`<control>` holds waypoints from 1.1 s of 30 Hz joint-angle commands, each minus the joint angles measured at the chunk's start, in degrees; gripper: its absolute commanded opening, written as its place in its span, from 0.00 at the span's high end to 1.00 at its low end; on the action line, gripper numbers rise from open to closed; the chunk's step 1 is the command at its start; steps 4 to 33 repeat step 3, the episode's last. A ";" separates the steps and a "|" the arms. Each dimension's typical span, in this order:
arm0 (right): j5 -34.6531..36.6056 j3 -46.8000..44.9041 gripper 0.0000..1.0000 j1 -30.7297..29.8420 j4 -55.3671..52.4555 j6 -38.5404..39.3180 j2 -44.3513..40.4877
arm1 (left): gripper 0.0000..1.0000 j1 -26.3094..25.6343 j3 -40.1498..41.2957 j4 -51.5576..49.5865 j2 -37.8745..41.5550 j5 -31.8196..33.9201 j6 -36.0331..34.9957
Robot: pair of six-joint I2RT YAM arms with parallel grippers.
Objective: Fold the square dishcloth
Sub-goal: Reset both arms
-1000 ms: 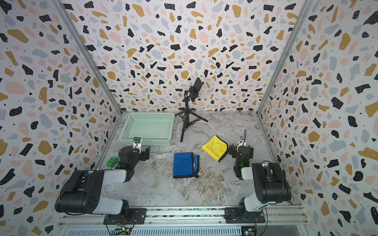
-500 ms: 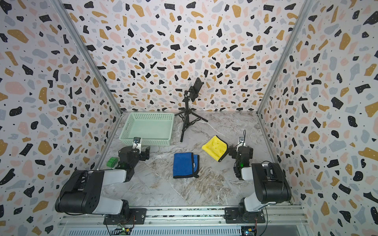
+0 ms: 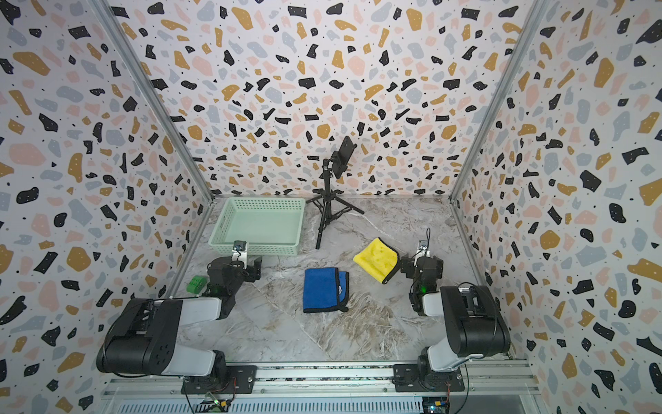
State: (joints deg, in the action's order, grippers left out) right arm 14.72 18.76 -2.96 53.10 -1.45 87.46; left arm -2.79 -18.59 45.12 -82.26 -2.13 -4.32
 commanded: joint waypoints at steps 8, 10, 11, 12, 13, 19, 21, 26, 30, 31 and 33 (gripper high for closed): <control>-0.09 -0.04 0.00 0.15 0.03 0.31 -0.89 | 0.20 0.33 -0.65 1.92 0.55 0.85 0.63; -0.09 -0.04 0.00 0.15 0.03 0.31 -0.89 | 0.20 0.33 -0.65 1.92 0.55 0.85 0.63; -0.09 -0.04 0.00 0.15 0.03 0.31 -0.89 | 0.20 0.33 -0.65 1.92 0.55 0.85 0.63; -0.09 -0.04 0.00 0.15 0.03 0.31 -0.89 | 0.20 0.33 -0.65 1.92 0.55 0.85 0.63; -0.09 -0.04 0.00 0.15 0.03 0.31 -0.89 | 0.20 0.33 -0.65 1.92 0.55 0.85 0.63; -0.09 -0.04 0.00 0.15 0.03 0.31 -0.89 | 0.20 0.33 -0.65 1.92 0.55 0.85 0.63; -0.09 -0.04 0.00 0.15 0.03 0.31 -0.89 | 0.20 0.33 -0.65 1.92 0.55 0.85 0.63; -0.09 -0.04 0.00 0.15 0.03 0.31 -0.89 | 0.20 0.33 -0.65 1.92 0.55 0.85 0.63; -0.09 -0.04 0.00 0.15 0.03 0.31 -0.89 | 0.20 0.33 -0.65 1.92 0.55 0.85 0.63; -0.09 -0.04 0.00 0.15 0.03 0.31 -0.89 | 0.20 0.33 -0.65 1.92 0.55 0.85 0.63; -0.09 -0.04 0.00 0.15 0.03 0.31 -0.89 | 0.20 0.33 -0.65 1.92 0.55 0.85 0.63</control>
